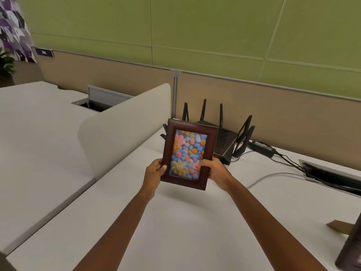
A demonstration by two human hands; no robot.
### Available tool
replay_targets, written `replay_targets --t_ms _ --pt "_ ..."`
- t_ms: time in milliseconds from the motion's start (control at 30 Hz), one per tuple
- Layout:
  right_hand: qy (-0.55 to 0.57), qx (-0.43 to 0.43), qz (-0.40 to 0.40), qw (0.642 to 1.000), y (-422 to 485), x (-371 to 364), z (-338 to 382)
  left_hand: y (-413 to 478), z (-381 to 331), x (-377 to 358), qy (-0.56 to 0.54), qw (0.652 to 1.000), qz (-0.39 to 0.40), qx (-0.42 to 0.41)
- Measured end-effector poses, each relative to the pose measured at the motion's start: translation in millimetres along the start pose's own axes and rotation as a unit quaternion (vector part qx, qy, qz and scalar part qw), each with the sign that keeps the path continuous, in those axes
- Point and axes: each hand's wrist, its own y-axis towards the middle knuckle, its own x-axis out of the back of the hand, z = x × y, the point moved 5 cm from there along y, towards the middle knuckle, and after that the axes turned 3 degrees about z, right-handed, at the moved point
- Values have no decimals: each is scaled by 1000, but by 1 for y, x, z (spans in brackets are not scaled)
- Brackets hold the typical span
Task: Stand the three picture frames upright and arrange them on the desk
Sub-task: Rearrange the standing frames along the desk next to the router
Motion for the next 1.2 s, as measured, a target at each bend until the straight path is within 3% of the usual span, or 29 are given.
replay_targets --t_ms 567,800,1200 --pt "-33 -33 58 997 117 -54 -12 60 49 63 17 994 -102 25" --pt "-43 -45 81 995 132 -62 -25 61 64 73 17 992 -123 35" --pt "-43 -11 54 998 123 -62 -32 51 68 68 27 984 -173 45"
